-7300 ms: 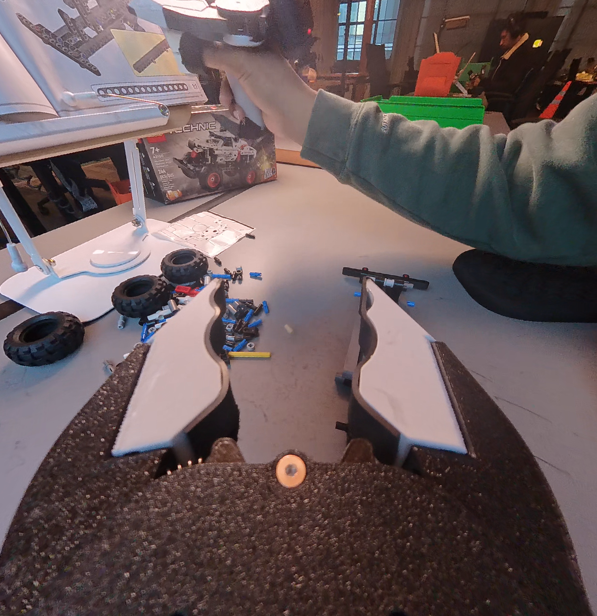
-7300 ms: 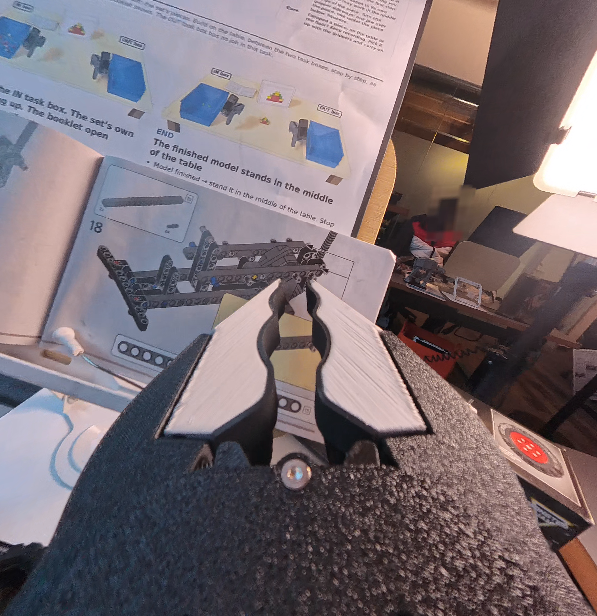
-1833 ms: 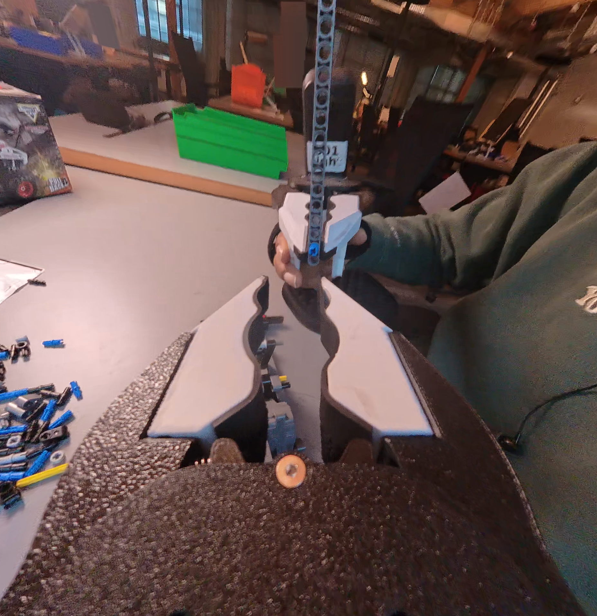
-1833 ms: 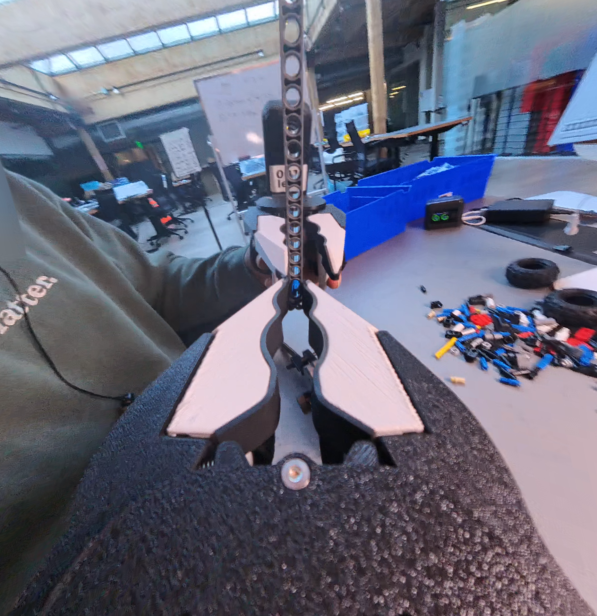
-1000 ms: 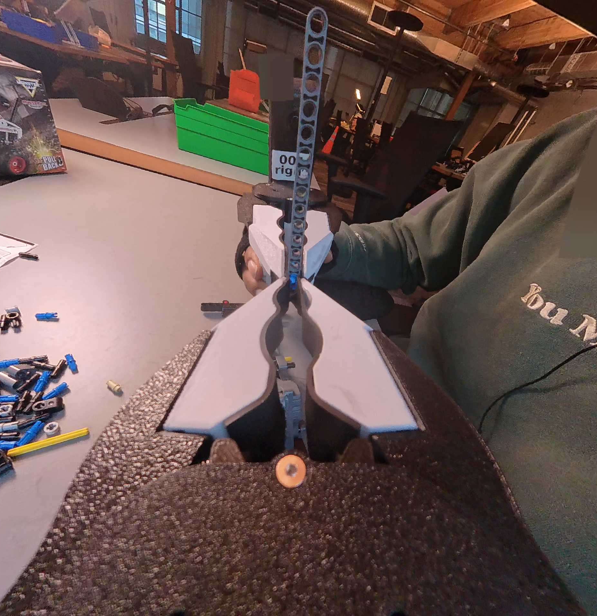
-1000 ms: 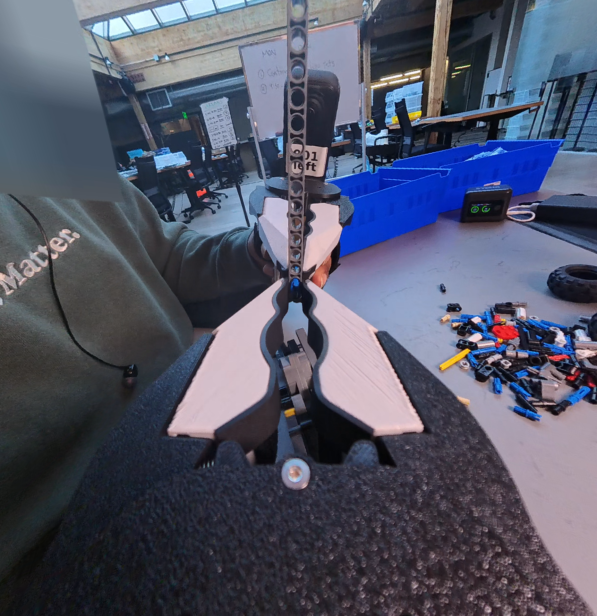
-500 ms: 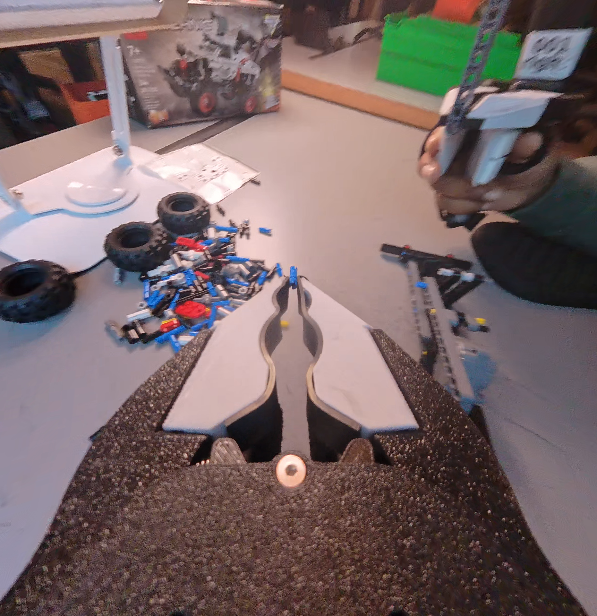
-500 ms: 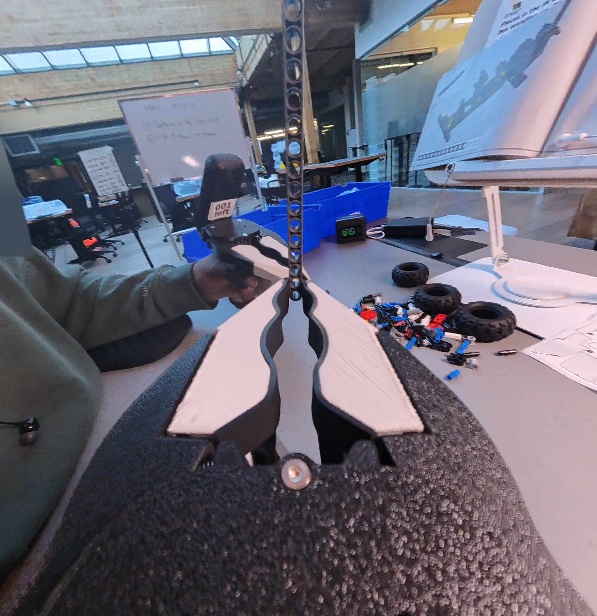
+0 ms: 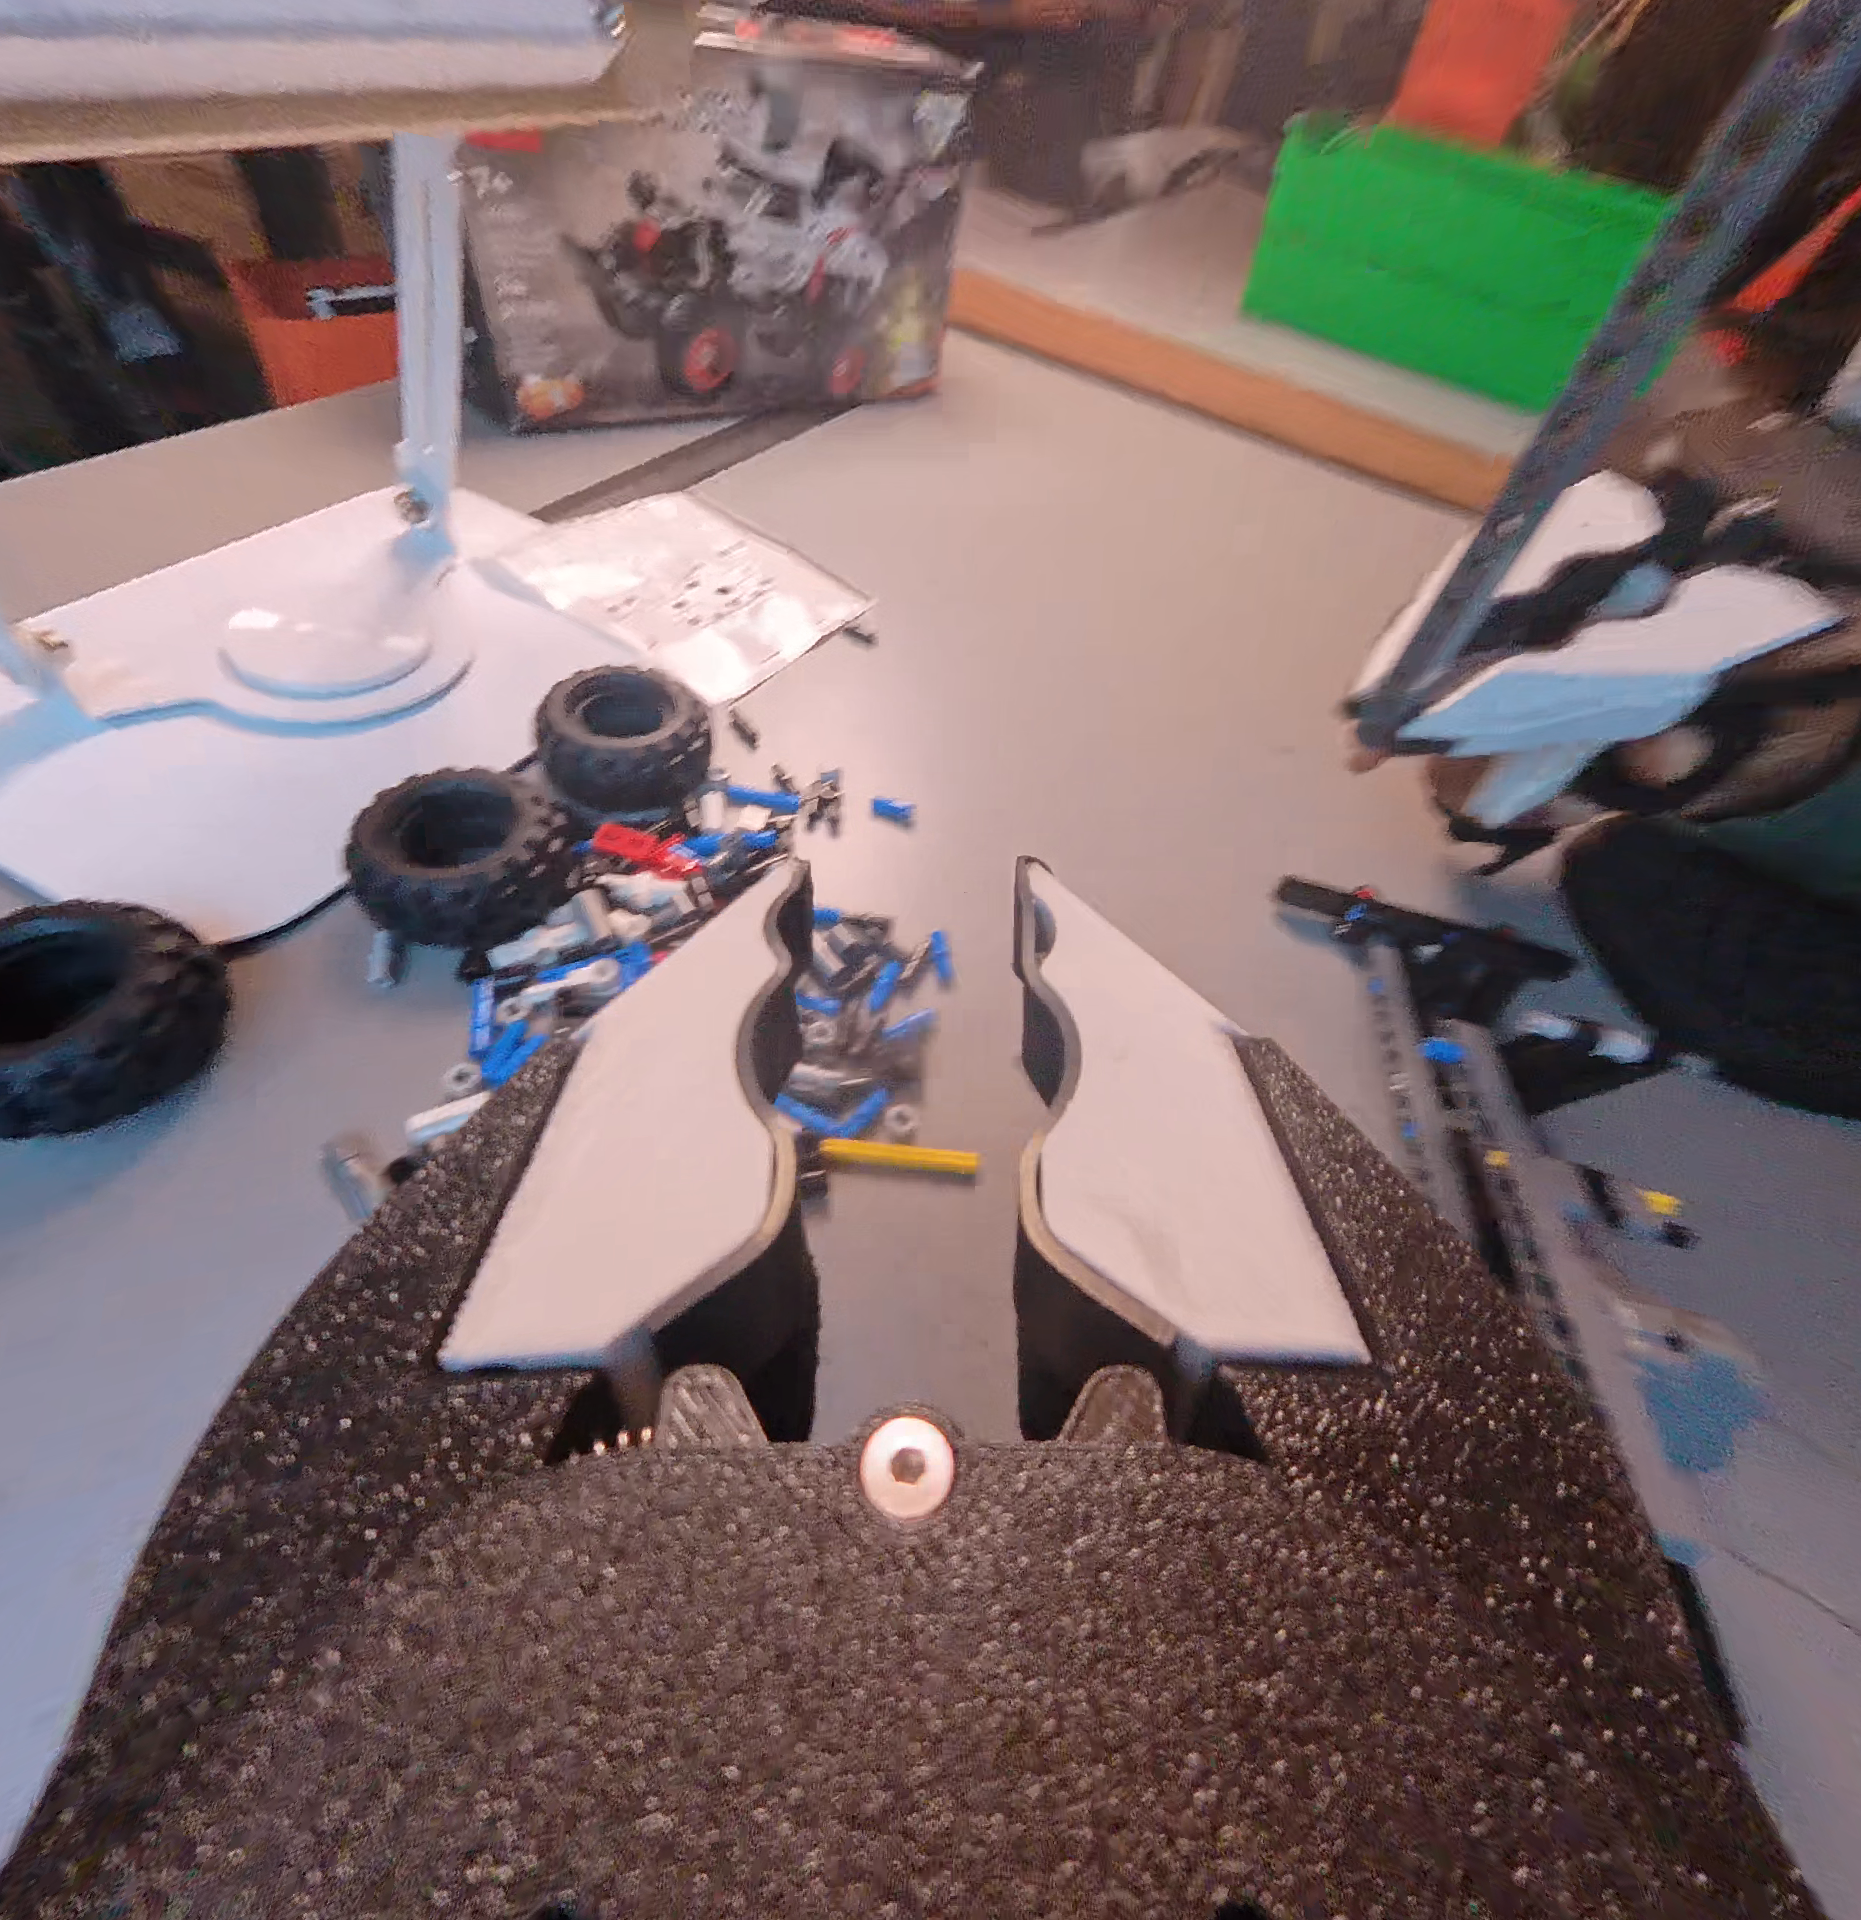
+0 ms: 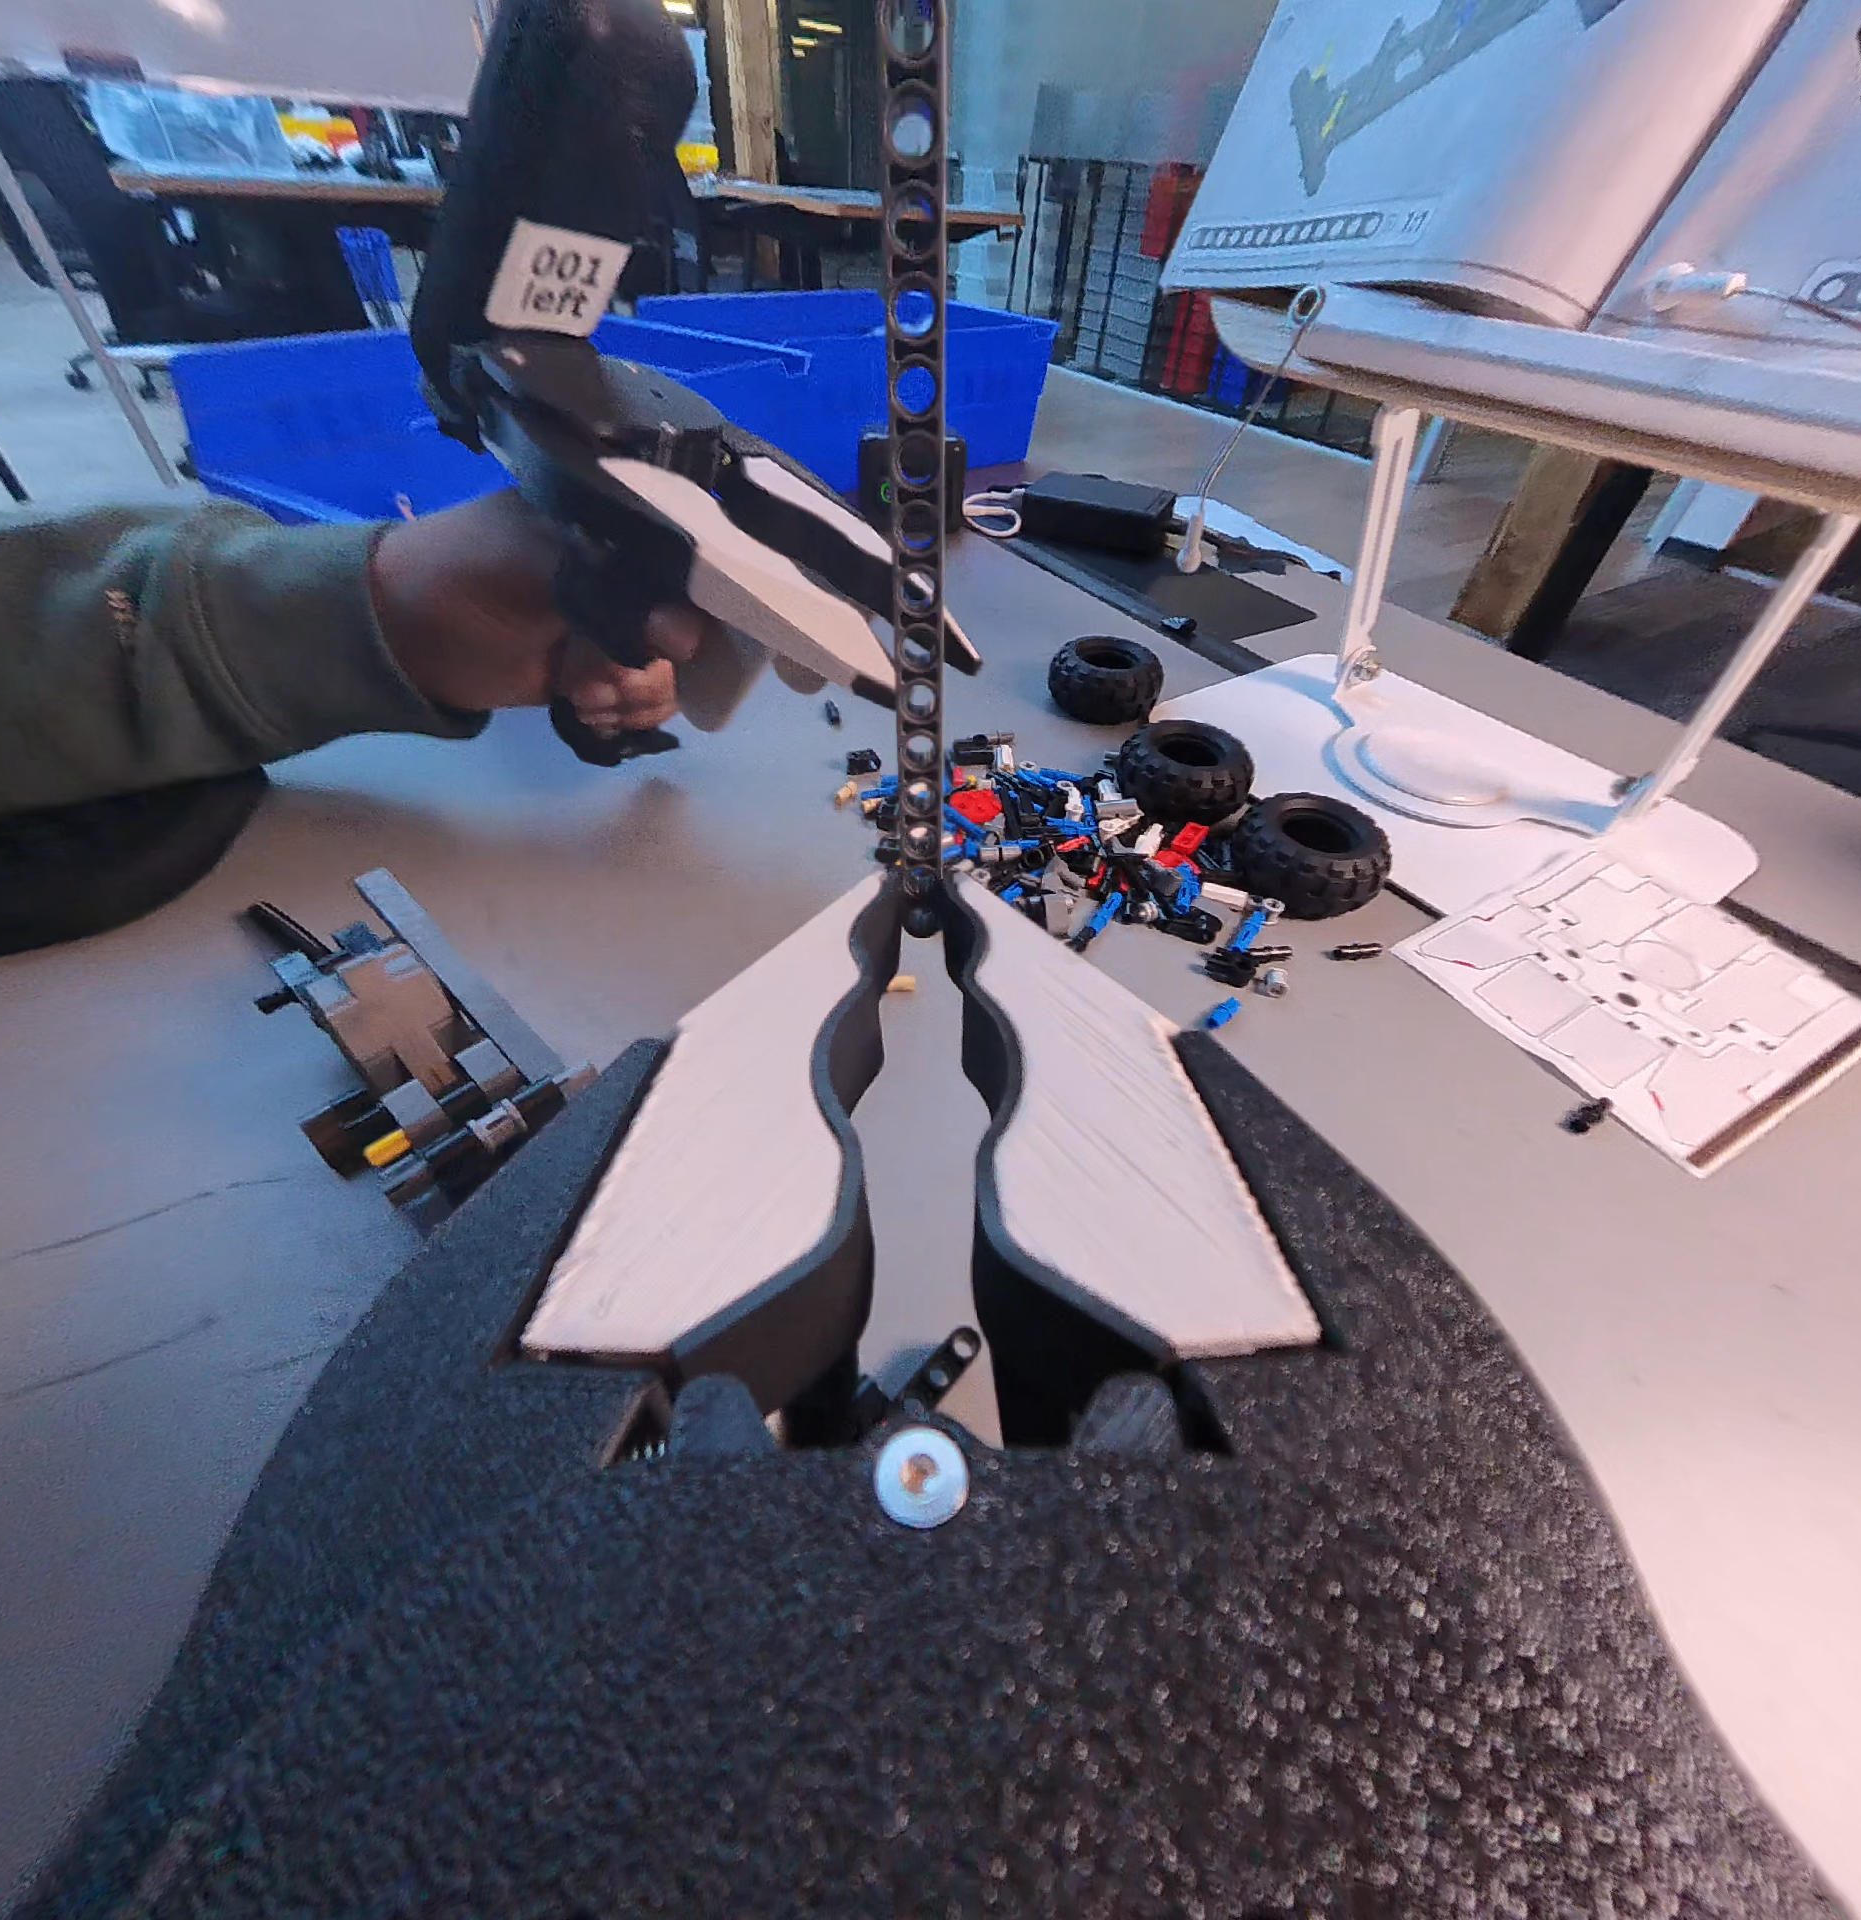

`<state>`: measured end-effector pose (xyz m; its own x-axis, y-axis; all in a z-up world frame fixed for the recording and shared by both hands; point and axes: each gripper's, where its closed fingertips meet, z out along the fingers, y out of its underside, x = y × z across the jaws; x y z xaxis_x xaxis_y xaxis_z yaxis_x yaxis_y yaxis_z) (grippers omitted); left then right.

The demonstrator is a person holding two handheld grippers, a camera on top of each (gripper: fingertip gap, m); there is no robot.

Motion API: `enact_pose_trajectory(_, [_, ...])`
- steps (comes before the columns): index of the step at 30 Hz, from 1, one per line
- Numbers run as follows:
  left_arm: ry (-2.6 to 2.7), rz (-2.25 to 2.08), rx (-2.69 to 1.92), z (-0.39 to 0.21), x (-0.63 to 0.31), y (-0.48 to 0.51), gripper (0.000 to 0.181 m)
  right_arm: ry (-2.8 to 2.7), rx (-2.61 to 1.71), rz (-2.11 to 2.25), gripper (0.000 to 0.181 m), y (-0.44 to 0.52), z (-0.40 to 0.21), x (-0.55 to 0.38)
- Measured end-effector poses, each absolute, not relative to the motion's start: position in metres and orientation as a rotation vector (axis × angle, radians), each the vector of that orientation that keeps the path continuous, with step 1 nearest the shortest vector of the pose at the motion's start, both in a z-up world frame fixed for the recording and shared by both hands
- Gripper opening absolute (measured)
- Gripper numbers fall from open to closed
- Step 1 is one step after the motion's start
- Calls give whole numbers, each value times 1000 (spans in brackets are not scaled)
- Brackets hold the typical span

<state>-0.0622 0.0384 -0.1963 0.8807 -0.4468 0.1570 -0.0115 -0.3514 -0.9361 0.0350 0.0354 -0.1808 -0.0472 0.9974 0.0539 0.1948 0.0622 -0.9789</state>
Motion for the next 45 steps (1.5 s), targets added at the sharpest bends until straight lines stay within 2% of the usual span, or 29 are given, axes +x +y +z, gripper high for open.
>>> enact_pose_trajectory(5, [400,-869,-1726,-168,-17,-1,39,-1515,-1176,709,6,41,-197,33])
enact_pose_trajectory(10, [471,-847,-1708,-163,11,-8,38,-1586,-1018,417,6,33,-203,27])
enact_pose_trajectory(11, [481,-823,-1715,-164,14,-8,33,-1597,-989,375,7,31,-203,27])
enact_pose_trajectory(13, [499,-792,-1723,-165,15,-9,10,-1604,-946,300,6,31,-203,27])
enact_pose_trajectory(30, [415,-785,-1613,-141,5,-11,7,-1514,-839,292,7,17,-176,29])
enact_pose_trajectory(34, [342,-845,-1585,-137,4,-9,20,-1523,-816,246,6,14,-178,28])
enact_pose_trajectory(35, [344,-870,-1585,-137,5,-10,9,-1524,-812,246,6,13,-178,28])
enact_pose_trajectory(39, [344,-848,-1616,-140,2,-8,7,-1508,-823,249,6,13,-176,28])
enact_pose_trajectory(43, [337,-846,-1611,-137,0,-9,23,-1489,-820,243,6,15,-172,30])
enact_pose_trajectory(44, [339,-846,-1612,-137,1,-9,22,-1491,-817,241,6,14,-172,30])
enact_pose_trajectory(45, [350,-848,-1622,-138,2,-10,9,-1491,-813,236,6,14,-172,30])
